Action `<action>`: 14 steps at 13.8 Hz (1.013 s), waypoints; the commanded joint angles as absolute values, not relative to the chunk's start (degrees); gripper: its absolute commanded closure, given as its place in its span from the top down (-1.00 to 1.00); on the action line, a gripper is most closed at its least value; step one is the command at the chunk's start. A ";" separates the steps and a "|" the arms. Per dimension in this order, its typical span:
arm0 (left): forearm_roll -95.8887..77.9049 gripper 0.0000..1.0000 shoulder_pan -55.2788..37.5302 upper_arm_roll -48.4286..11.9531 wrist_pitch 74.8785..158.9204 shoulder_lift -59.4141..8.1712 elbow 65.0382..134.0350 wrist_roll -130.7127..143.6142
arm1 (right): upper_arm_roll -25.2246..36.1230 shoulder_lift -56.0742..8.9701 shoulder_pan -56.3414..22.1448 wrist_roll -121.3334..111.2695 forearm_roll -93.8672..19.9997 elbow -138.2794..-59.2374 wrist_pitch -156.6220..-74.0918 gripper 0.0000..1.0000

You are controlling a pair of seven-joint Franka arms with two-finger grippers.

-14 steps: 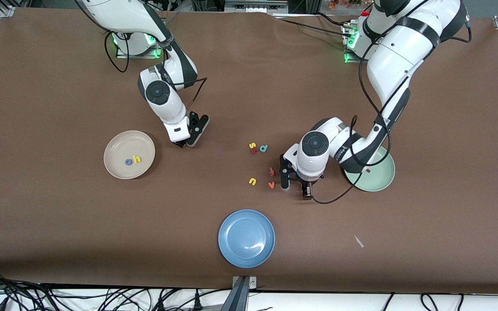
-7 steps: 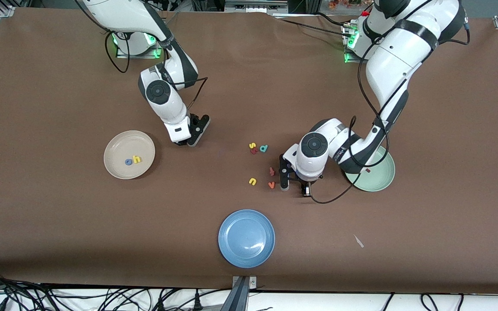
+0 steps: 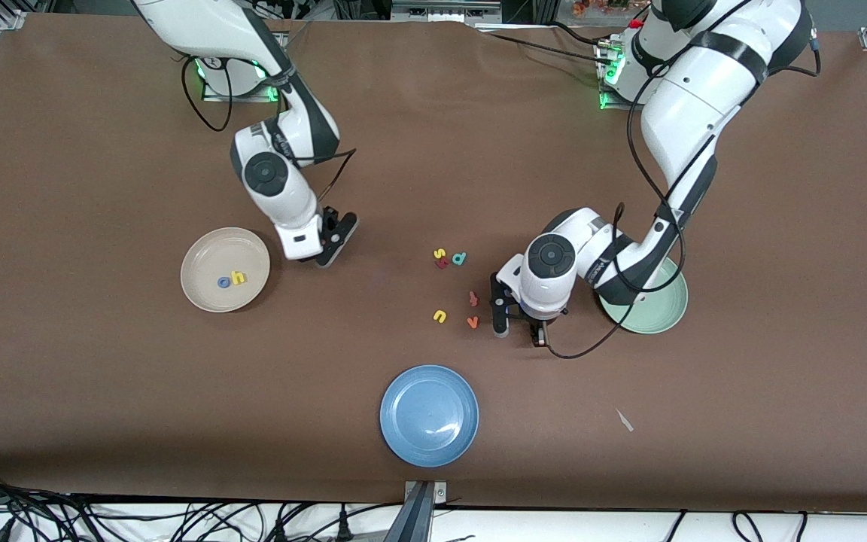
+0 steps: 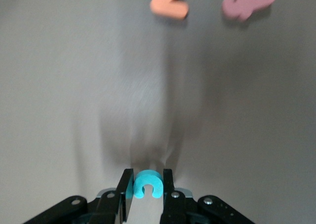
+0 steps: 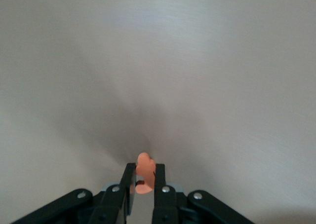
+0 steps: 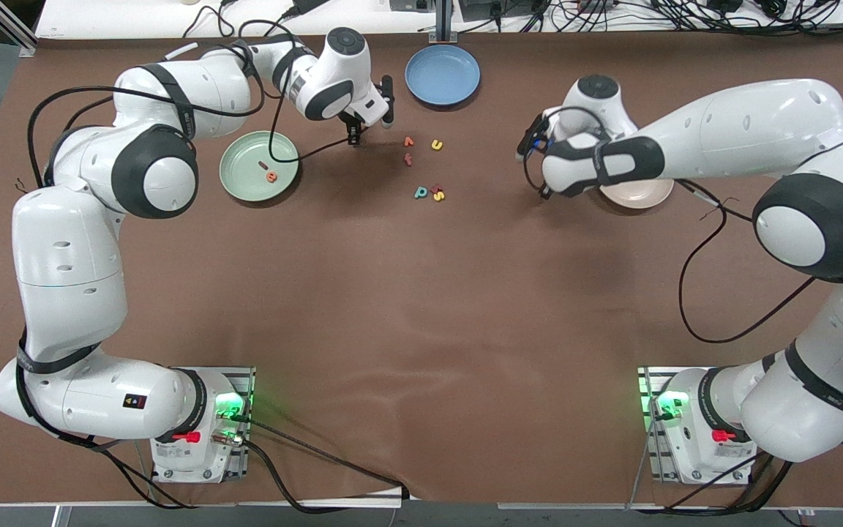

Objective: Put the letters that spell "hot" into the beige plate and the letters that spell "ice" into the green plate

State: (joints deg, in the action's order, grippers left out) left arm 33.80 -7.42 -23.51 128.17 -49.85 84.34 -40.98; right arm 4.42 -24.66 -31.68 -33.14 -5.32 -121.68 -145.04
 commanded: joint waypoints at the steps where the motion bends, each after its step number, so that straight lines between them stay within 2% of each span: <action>1: 30.35 -1.00 -3.88 -24.34 121.32 -45.89 84.81 -41.48 | 10.26 -22.86 -31.64 -31.73 -5.80 -119.10 -138.10 -1.00; 5: 19.46 -1.00 2.88 -25.39 109.45 -41.06 86.82 -42.01 | 18.61 -20.83 -31.64 -30.24 -6.06 -119.27 -133.78 -1.00; 7: 17.58 -1.00 7.80 -27.06 107.76 -37.20 93.12 -42.01 | 21.35 -20.83 -31.64 -27.79 -7.20 -119.27 -133.51 -1.00; 9: 17.31 -1.00 12.20 -29.69 108.54 -32.19 100.95 -41.84 | 22.32 -21.97 -30.94 -26.63 -15.34 -119.27 -133.77 -0.78; 10: 17.84 -1.00 12.83 -29.79 108.46 -30.86 102.29 -42.01 | 22.32 -22.67 -29.63 -26.54 -18.95 -119.18 -133.77 -0.17; 11: 17.93 -1.00 13.62 -29.79 108.54 -30.50 103.52 -42.01 | 22.32 -23.02 -28.31 -26.37 -21.94 -119.01 -133.60 0.99; 12: 18.02 -1.00 13.88 -29.79 108.98 -30.50 104.14 -42.01 | 22.32 -23.03 -27.87 -26.28 -23.28 -118.48 -133.25 1.00; 13: 18.89 -0.85 13.71 -29.71 108.98 -30.59 104.59 -41.92 | 22.32 -22.68 -27.86 -24.45 -23.38 -117.87 -132.20 1.00; 14: 20.90 -0.23 13.19 -29.88 108.72 -30.50 104.68 -41.84 | 22.41 -22.59 -27.86 -20.78 -23.29 -116.64 -130.27 1.00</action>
